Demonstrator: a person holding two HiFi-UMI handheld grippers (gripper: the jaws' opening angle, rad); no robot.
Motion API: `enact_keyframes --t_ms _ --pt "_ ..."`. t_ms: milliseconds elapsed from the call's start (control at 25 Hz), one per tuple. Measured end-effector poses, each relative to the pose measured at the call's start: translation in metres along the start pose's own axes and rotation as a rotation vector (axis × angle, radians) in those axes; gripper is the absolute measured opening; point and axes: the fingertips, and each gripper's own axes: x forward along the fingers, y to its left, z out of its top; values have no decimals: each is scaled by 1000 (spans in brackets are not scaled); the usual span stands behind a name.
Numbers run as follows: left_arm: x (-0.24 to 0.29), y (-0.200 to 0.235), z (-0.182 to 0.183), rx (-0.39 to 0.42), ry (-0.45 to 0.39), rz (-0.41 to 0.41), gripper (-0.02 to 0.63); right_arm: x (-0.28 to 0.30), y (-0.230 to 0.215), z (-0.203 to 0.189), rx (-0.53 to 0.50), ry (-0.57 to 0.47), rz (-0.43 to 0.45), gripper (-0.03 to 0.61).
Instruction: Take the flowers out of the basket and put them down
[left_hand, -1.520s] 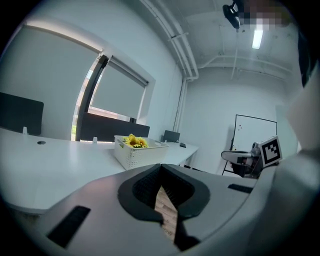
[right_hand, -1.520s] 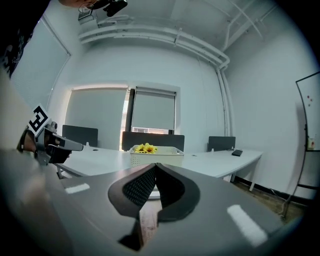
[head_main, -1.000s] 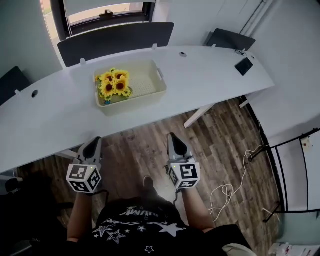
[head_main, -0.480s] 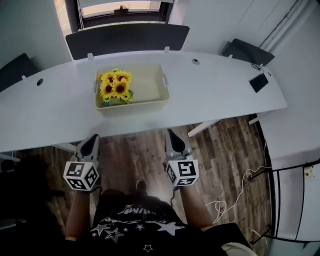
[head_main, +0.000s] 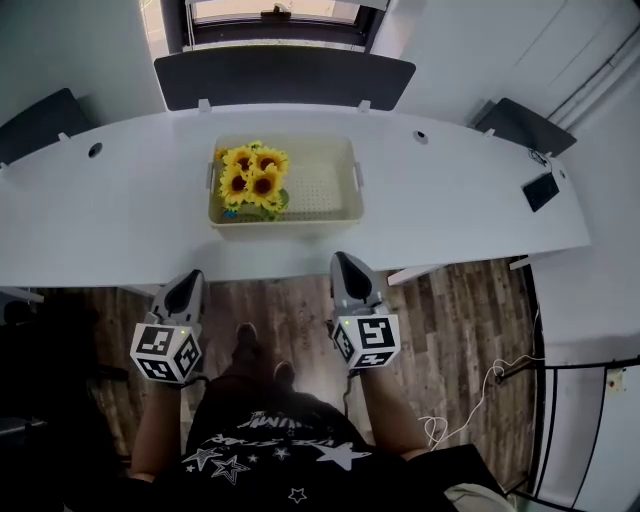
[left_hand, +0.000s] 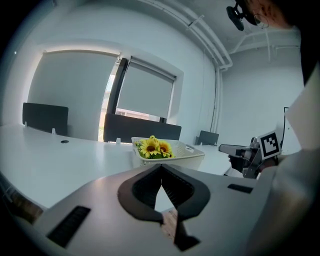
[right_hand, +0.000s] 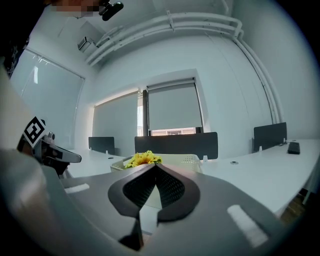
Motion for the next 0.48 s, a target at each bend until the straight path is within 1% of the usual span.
enact_keyframes --t_ms 120,240,360,480 --pt "19 13 6 -21 5 -6 9 16 -4 4 -9 9 -12 2" --pt "41 29 17 -23 5 -12 9 35 -10 11 -25 8 -36 2" --pt "64 41 23 -35 26 -32 11 53 -16 17 -27 8 -61 2" --pt "84 50 28 -20 50 -54 11 72 -20 21 -31 13 -77 2"
